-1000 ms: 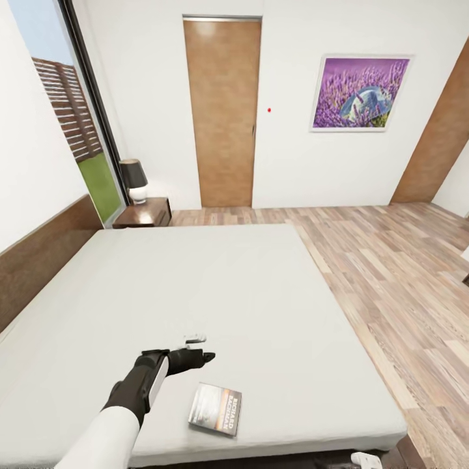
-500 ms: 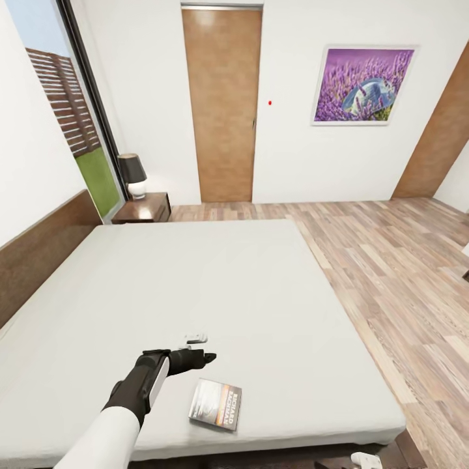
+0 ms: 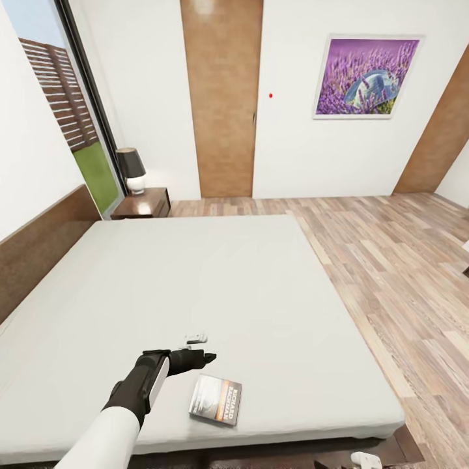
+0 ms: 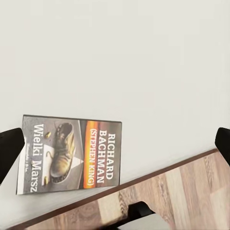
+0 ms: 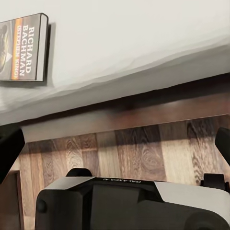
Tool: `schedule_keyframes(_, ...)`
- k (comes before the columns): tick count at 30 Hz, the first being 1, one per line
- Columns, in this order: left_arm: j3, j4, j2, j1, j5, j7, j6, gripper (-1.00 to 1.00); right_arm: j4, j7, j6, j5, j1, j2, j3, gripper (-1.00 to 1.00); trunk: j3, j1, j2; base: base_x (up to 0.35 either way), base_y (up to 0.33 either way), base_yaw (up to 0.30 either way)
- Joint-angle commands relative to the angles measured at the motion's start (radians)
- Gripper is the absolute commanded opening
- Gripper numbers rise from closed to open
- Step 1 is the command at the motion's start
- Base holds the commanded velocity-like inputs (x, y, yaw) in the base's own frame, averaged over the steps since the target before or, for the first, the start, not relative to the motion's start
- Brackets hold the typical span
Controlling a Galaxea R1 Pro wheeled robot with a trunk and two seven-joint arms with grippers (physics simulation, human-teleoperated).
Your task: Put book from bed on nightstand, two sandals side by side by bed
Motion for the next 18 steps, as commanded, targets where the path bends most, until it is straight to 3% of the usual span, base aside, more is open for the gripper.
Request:
schedule_keyframes(1, 0.008, -0.001, -0.002, -0.001, -0.01, -0.01, 0.005, 1.0, 0.001, 0.006, 0.0, -0.004, -0.001, 0.0, -0.002, 1.0, -0.004, 0.001, -0.002, 0.0, 0.0, 0.0)
schedule_keyframes(18, 0.008, -0.001, -0.002, -0.001, -0.01, -0.011, 0.005, 1.0, 0.001, 0.006, 0.0, -0.004, -0.001, 0.0, -0.002, 1.0, -0.03, 0.001, -0.002, 0.0, 0.0, 0.0)
